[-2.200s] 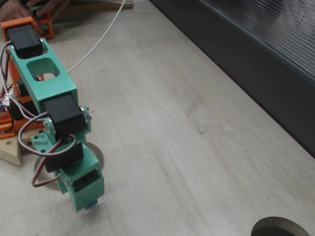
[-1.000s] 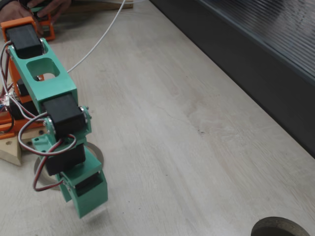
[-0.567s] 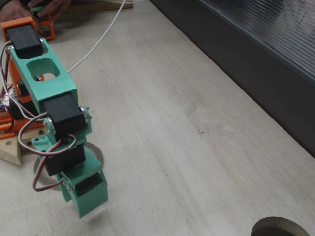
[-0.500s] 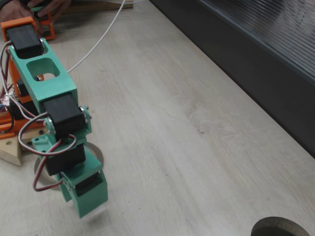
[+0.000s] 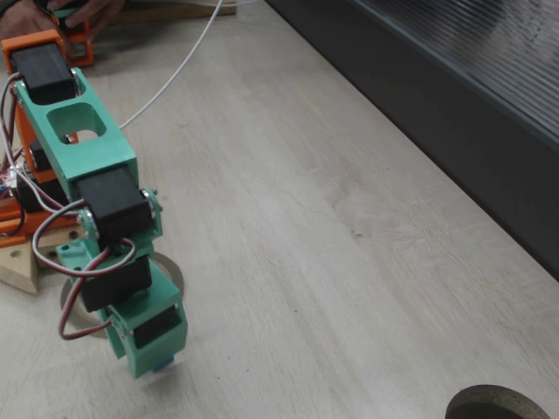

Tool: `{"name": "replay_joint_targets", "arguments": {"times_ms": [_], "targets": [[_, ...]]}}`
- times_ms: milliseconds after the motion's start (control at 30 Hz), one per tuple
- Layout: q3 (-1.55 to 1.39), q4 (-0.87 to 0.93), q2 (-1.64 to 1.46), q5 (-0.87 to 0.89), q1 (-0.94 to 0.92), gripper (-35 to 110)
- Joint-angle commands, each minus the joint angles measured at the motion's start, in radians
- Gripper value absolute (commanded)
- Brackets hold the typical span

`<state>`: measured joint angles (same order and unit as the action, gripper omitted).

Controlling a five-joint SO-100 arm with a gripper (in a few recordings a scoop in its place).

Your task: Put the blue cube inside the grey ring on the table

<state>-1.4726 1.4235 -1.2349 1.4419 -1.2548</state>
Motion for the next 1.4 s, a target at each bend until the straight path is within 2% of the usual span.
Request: {"name": "replay_joint_targets", "arguments": {"times_ms": [0,133,1367], "targets": [[0.003,-0.008,-0.009,0.008,-0.008,8],[0.009,-0.008,-0.009,0.008,-0.008,2],[0.017,0.005,-0.075,0.012,-0.006,2]]}}
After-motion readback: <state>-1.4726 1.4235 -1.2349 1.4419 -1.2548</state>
